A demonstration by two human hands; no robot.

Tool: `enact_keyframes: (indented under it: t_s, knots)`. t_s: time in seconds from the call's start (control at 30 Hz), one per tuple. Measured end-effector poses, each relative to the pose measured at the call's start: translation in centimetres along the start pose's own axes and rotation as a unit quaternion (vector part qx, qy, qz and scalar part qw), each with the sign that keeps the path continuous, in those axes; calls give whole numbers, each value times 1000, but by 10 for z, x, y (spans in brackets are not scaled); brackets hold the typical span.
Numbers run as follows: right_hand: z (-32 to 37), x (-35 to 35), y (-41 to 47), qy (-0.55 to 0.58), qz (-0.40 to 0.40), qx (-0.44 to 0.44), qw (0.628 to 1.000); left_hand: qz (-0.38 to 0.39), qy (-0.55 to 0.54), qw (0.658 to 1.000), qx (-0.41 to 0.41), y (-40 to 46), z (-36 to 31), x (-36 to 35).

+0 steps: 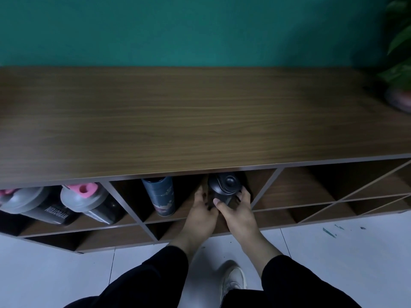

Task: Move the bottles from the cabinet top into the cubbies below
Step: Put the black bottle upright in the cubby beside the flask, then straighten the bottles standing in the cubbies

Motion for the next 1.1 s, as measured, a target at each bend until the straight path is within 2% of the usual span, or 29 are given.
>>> enact_keyframes:
  t_s: [0.1,0.4,0.5,0.6,0.67,0.73,0.83,0.97,1.1]
  knots:
    - [3,-2,-3,-24,13,-12,1000,-22,-1,1000,1,5,7,-2]
    - [5,-2,-9,-48,8,-42,998,-14,3,1000,-4,13,5,-5]
    - [4,-1,-14,-100,-10,-89,991,-18,-24,998,60,5,10,-3]
    - [-7,-8,-23,-143,37,-119,982,-64,-52,988,127,-4,20,3]
    - [-5,-18,-32,-156,75,-98,980,-81,-65,978,180,-17,25,15]
    - [4,-31,-38,-158,96,-53,981,-85,-76,974,198,-25,36,31]
    - [17,-51,-42,-156,115,2,981,-121,-114,970,178,-31,51,60]
    - [19,-79,-39,-153,151,22,976,-187,-135,957,175,-24,58,84]
    - [14,-104,-38,-155,182,9,971,-170,-145,964,141,-18,58,91]
Point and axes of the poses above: each hand's wrist, its own y-axis towards the middle knuckle, its own x-axis out of the back of the hand, z = x × y, the point moved 3 cm from there along y, towards the middle knuckle, and after that the axes turned 4 degrees about -z, right-handed, at the moved point
